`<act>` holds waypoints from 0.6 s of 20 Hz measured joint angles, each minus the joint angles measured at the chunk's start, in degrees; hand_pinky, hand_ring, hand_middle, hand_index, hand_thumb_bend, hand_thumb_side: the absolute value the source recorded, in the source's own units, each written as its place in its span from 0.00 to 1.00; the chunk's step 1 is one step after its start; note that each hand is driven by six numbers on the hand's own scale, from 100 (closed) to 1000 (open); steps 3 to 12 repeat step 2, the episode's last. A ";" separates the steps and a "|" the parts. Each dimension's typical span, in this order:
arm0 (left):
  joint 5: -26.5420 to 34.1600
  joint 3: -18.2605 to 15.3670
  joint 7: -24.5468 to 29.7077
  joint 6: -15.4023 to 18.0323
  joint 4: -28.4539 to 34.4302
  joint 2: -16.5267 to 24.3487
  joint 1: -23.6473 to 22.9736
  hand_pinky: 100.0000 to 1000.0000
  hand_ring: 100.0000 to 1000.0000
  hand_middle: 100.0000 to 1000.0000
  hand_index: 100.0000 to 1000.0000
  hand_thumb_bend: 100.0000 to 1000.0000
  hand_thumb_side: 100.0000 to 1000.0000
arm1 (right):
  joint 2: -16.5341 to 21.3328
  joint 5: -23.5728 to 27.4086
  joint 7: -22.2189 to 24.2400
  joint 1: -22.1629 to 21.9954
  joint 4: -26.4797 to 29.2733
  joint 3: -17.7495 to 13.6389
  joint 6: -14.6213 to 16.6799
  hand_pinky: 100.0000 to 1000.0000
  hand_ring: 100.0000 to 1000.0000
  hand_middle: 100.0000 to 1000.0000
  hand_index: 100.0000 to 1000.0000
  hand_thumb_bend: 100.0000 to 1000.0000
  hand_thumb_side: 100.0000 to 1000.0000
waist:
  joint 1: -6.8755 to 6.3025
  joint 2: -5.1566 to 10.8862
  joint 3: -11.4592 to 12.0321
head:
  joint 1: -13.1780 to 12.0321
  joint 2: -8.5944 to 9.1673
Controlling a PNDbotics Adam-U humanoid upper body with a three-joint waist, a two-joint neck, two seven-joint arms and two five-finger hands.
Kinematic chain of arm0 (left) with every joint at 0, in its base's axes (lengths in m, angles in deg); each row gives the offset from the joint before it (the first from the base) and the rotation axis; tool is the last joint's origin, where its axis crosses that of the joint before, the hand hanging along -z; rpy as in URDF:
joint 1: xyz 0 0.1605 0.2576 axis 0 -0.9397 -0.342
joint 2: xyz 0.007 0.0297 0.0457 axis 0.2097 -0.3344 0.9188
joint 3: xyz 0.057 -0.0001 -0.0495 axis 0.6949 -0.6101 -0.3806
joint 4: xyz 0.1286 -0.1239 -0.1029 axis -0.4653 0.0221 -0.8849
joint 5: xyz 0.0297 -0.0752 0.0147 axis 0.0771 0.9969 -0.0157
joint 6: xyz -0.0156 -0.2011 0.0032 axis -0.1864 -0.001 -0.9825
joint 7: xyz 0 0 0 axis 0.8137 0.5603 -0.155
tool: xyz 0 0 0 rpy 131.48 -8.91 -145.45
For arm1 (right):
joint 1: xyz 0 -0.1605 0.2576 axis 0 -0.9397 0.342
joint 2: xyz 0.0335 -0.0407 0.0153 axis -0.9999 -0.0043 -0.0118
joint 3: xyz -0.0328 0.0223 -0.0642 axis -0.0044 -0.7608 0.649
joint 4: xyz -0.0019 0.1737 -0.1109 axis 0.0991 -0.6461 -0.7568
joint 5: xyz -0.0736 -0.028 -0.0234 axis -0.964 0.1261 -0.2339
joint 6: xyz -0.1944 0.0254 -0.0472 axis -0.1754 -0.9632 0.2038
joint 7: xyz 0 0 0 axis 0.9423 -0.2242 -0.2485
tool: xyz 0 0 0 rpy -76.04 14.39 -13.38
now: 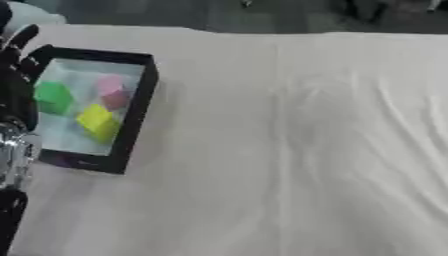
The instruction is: Pick up the objects with one hand, pass them to the other hand, and then place them into the box on the other side of the table.
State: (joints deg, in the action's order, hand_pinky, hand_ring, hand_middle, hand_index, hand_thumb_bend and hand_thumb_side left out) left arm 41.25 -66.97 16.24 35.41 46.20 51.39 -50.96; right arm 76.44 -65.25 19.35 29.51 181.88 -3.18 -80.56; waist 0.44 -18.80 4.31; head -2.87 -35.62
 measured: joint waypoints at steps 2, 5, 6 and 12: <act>0.00 0.00 0.03 0.04 0.00 0.00 0.00 0.75 0.85 0.96 0.89 0.06 0.79 | 0.00 0.09 -0.16 0.00 -0.04 0.00 0.09 0.80 0.91 0.87 0.77 0.00 0.40 | 0.00 0.00 0.00 | 0.00 0.00; 0.00 0.00 0.03 0.04 0.00 0.00 0.00 0.75 0.85 0.96 0.89 0.06 0.79 | 0.00 0.09 -0.16 0.00 -0.04 0.00 0.09 0.80 0.91 0.87 0.77 0.00 0.40 | 0.00 0.00 0.00 | 0.00 0.00; 0.00 0.00 0.03 0.04 0.00 0.00 0.00 0.75 0.85 0.96 0.89 0.06 0.79 | 0.00 0.09 -0.16 0.00 -0.04 0.00 0.09 0.80 0.91 0.87 0.77 0.00 0.40 | 0.00 0.00 0.00 | 0.00 0.00; 0.00 0.00 0.03 0.04 0.00 0.00 0.00 0.75 0.85 0.96 0.89 0.06 0.79 | 0.00 0.09 -0.16 0.00 -0.04 0.00 0.09 0.80 0.91 0.87 0.77 0.00 0.40 | 0.00 0.00 0.00 | 0.00 0.00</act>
